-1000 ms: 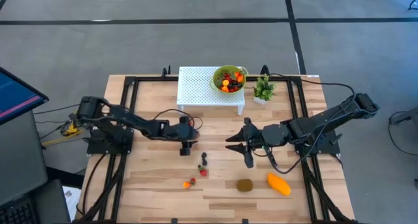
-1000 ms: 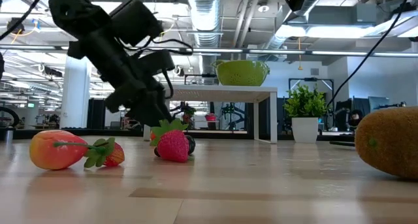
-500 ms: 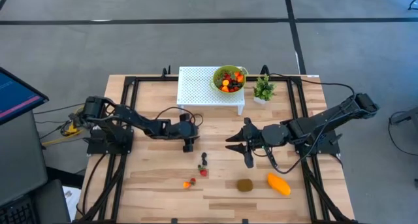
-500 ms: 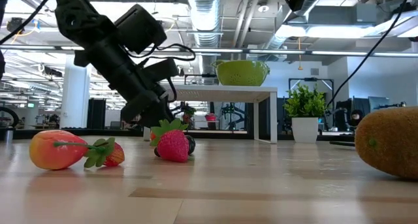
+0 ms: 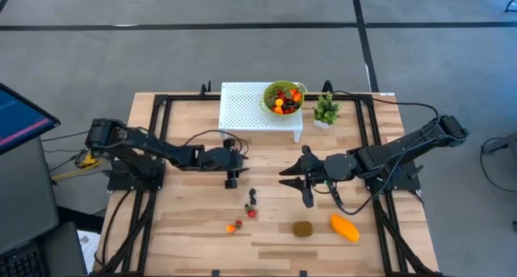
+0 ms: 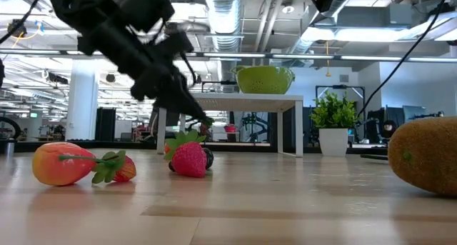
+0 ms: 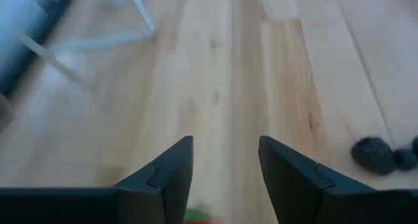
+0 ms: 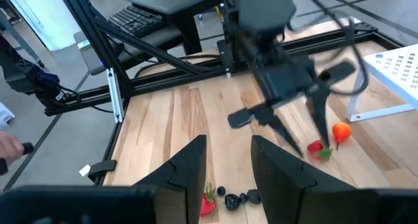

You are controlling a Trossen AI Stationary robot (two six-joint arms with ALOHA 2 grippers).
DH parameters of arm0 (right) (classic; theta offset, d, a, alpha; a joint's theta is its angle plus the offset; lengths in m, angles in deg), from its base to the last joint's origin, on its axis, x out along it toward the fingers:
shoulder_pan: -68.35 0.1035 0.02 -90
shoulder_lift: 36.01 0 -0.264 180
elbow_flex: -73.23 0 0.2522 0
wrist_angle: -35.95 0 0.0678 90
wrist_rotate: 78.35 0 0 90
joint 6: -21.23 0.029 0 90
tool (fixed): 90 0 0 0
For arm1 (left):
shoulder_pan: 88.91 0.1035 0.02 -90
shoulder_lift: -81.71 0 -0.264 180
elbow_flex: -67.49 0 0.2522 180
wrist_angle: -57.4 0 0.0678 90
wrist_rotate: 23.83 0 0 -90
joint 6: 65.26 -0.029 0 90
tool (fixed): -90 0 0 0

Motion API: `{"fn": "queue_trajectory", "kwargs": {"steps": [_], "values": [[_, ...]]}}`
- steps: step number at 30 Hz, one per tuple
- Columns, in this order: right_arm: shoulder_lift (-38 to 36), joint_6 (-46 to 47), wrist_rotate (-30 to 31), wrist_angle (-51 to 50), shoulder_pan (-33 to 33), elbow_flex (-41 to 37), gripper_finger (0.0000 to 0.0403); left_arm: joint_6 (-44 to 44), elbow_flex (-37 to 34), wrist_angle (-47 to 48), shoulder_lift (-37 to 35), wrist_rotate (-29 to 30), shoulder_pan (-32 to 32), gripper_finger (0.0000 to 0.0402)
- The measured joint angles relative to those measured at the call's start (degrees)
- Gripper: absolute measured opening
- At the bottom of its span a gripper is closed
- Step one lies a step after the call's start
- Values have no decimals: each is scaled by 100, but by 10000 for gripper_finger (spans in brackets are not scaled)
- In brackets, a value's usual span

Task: Pick & Place Fruit
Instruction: Put the red strawberry into the green strainer bowl

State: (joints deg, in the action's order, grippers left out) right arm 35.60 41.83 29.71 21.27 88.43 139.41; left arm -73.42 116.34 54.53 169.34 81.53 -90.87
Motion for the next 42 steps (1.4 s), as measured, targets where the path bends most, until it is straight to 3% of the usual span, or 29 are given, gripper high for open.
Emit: {"fn": "queue_trajectory", "kwargs": {"steps": [6, 9, 21, 32, 38, 42], "values": [[0, 24, 0, 13, 0, 0, 115, -499, 4, 579, -556, 319, 220, 167], [0, 26, 0, 31, 0, 0, 115, -461, 4, 811, -571, 69, 391, 167], [0, 44, 0, 62, 15, 0, 115, -236, 4, 834, 198, -440, 428, 167], [0, 44, 0, 56, 13, 0, 115, -85, 23, 713, 823, -453, 428, 167], [0, 44, 0, 56, 13, 0, 115, 101, 11, 751, 710, -500, 386, 167], [0, 44, 0, 56, 13, 0, 115, 95, -3, 840, 234, -534, 300, 167]]}}
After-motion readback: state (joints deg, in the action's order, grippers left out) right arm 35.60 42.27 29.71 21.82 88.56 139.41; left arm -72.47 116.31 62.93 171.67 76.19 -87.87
